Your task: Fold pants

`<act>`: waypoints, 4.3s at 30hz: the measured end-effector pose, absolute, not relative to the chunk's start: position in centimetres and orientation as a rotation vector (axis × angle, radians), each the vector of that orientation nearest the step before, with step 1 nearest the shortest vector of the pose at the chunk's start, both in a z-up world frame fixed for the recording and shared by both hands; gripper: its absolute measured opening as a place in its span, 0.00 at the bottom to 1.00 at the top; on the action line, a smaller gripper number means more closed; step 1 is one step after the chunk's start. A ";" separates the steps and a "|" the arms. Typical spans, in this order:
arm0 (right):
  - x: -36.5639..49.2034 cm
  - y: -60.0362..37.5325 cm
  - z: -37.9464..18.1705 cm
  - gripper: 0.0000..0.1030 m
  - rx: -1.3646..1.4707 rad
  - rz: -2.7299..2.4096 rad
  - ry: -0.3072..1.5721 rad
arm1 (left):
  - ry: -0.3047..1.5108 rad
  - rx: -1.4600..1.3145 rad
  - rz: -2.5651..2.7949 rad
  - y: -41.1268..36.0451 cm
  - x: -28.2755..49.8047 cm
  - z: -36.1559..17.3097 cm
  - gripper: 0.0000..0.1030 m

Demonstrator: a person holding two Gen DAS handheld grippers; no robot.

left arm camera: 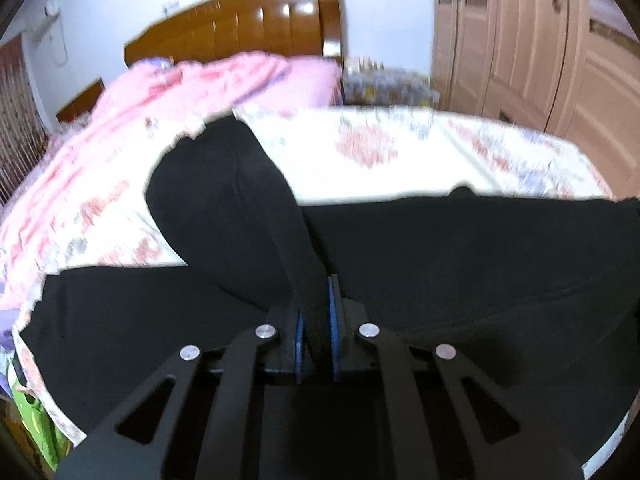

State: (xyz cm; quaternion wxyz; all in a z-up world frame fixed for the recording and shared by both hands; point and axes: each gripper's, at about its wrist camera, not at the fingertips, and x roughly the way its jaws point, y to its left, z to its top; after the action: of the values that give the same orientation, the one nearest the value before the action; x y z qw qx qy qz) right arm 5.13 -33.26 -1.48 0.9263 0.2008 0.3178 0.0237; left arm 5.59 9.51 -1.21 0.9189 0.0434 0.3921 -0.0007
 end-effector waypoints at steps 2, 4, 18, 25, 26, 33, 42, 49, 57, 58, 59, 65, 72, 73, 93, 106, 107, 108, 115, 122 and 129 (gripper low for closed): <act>4.3 -33.1 -0.1 0.14 0.403 0.072 0.624 | 0.760 0.086 0.000 10.0 4.4 0.6 0.09; 3.1 -32.7 1.1 0.14 0.378 0.091 0.607 | 0.744 0.091 -0.010 10.3 3.2 1.8 0.09; -5.9 -33.0 -5.7 0.14 0.471 0.046 0.784 | 0.867 0.186 -0.024 10.6 -5.7 -4.5 0.09; -6.2 -32.8 -4.9 0.14 0.459 0.052 0.766 | 0.838 0.175 -0.024 11.0 -6.4 -3.8 0.09; -6.4 -32.6 -4.6 0.14 0.455 0.056 0.759 | 0.832 0.172 -0.021 11.2 -6.5 -3.4 0.09; -6.4 -32.7 -6.3 0.14 0.482 0.052 0.797 | 0.879 0.211 -0.018 10.9 -6.1 -5.1 0.09; -6.4 -32.9 -6.6 0.14 0.488 0.052 0.814 | 0.900 0.227 -0.024 10.9 -6.1 -5.6 0.10; -6.2 -32.5 -5.8 0.17 0.431 0.048 0.853 | 0.885 0.285 -0.026 10.7 -6.1 -5.8 0.16; -8.3 -32.7 -4.4 0.61 0.387 -0.061 0.856 | 0.799 0.265 0.078 13.1 -6.6 -4.0 0.80; -8.4 -32.5 -3.8 0.61 0.368 -0.067 0.835 | 0.786 0.264 0.080 13.1 -6.7 -3.6 0.80; -8.4 -31.9 -3.0 0.61 0.346 -0.065 0.806 | 0.759 0.272 0.088 12.9 -6.8 -2.8 0.80; -4.4 -25.1 -1.1 0.68 0.105 0.075 0.756 | 0.621 0.336 -0.018 8.2 -6.3 0.3 0.91; -1.3 -19.5 -5.2 0.74 -0.071 0.153 0.835 | 0.765 0.505 -0.151 3.0 -3.2 -6.1 0.92; -1.4 -19.6 -5.3 0.76 -0.077 0.149 0.832 | 0.770 0.499 -0.156 3.2 -3.1 -6.6 0.93; 9.9 -15.6 -3.4 0.87 -0.259 0.206 0.869 | 0.872 0.440 -0.196 4.9 -1.9 -6.2 0.98; 10.3 -16.3 -5.7 0.90 -0.202 0.210 0.895 | 0.919 0.297 -0.038 12.8 13.3 -0.2 0.96; 10.3 -16.4 -5.7 0.90 -0.198 0.212 0.896 | 0.938 0.298 -0.026 13.2 14.7 -0.6 0.94; 10.5 -16.4 -5.7 0.90 -0.192 0.215 0.898 | 0.957 0.301 -0.013 13.4 16.0 -1.0 0.93; 10.7 -16.7 -5.8 0.90 -0.156 0.232 0.911 | 1.107 0.363 0.002 14.0 21.2 -5.6 0.63; 10.8 -16.7 -5.9 0.91 -0.144 0.234 0.918 | 0.980 0.331 0.058 16.4 18.6 -2.9 0.10; 10.9 -16.7 -5.9 0.91 -0.144 0.233 0.918 | 0.779 0.111 0.251 25.6 8.6 3.8 0.08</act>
State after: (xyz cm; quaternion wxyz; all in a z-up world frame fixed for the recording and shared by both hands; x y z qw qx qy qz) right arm 10.87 -16.73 -5.90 0.8874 -0.0694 0.4417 0.1123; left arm 8.58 25.58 3.81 0.9160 0.0538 0.3785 0.1219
